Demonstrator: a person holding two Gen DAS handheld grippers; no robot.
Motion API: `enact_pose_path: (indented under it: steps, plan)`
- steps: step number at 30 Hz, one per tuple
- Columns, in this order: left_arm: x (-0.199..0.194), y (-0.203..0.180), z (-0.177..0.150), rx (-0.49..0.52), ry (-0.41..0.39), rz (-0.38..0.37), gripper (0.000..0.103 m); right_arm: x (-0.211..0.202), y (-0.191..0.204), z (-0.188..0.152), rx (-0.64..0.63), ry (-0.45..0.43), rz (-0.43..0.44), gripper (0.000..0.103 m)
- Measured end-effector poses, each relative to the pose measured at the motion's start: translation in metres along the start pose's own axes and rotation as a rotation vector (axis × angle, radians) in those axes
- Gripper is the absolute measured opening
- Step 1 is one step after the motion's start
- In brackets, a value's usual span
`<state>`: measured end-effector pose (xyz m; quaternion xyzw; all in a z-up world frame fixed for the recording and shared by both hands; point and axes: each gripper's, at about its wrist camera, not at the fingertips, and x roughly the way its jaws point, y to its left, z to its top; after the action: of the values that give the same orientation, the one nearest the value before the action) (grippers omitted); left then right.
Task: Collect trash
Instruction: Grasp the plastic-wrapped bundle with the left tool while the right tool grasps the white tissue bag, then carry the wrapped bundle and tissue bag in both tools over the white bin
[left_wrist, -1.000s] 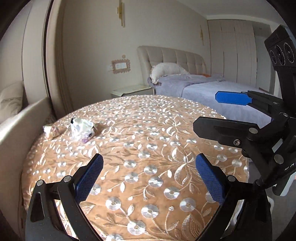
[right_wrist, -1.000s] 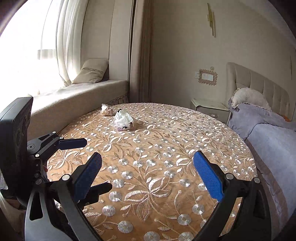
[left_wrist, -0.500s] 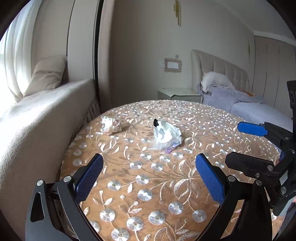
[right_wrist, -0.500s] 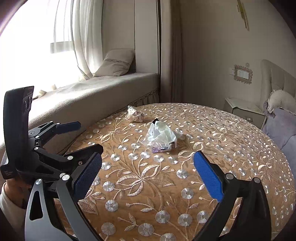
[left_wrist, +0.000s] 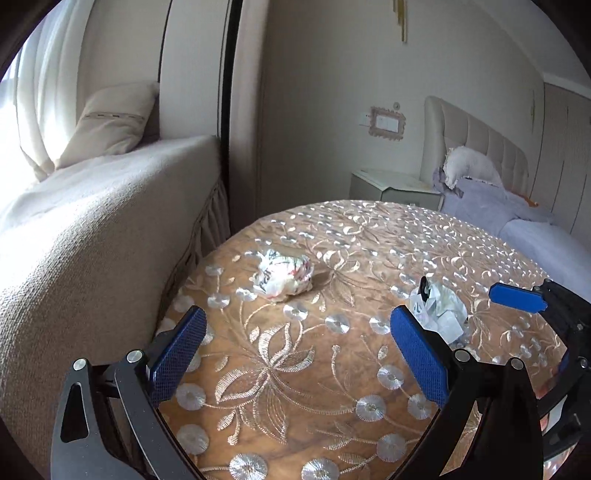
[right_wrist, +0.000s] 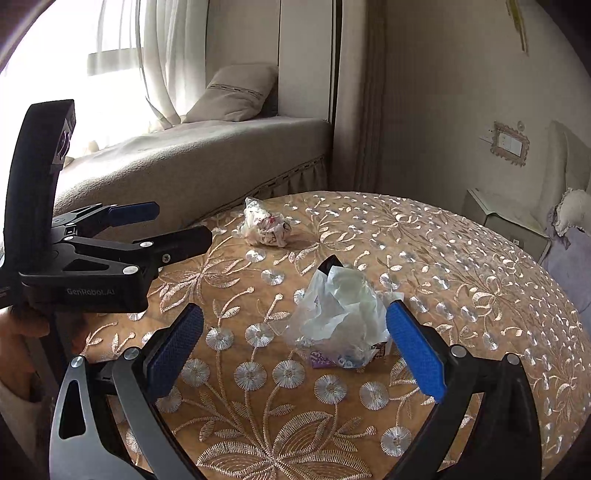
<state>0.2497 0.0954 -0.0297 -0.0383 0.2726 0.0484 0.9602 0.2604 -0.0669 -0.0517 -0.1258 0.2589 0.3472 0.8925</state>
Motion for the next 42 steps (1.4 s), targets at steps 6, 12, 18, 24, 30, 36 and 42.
enact_pose_path:
  steps: [6,12,18,24,30,36,42]
  plan:
    - [0.037,0.000,0.016,0.038,0.061,0.027,0.098,0.024,-0.006,0.007,-0.023,0.039,-0.009,0.099]
    - [0.078,0.003,0.037,0.076,0.125,0.030,0.098,0.051,-0.019,0.009,-0.006,0.120,-0.007,0.099]
    - [0.112,0.006,0.046,0.057,0.209,0.015,0.098,0.073,-0.029,0.011,0.010,0.197,-0.025,0.099]
    - [0.130,0.012,0.043,-0.013,0.269,-0.034,0.052,0.085,-0.028,0.008,-0.011,0.259,-0.044,0.099]
    - [0.119,0.011,0.041,-0.032,0.232,-0.043,0.050,0.101,-0.040,0.006,0.061,0.339,0.004,0.099]
    - [0.084,0.002,0.032,-0.053,0.196,-0.039,0.050,0.103,-0.040,0.007,0.059,0.339,0.010,0.099]
    - [0.020,-0.015,0.017,-0.057,0.121,-0.059,0.050,0.071,-0.028,0.002,0.044,0.310,-0.016,0.060]
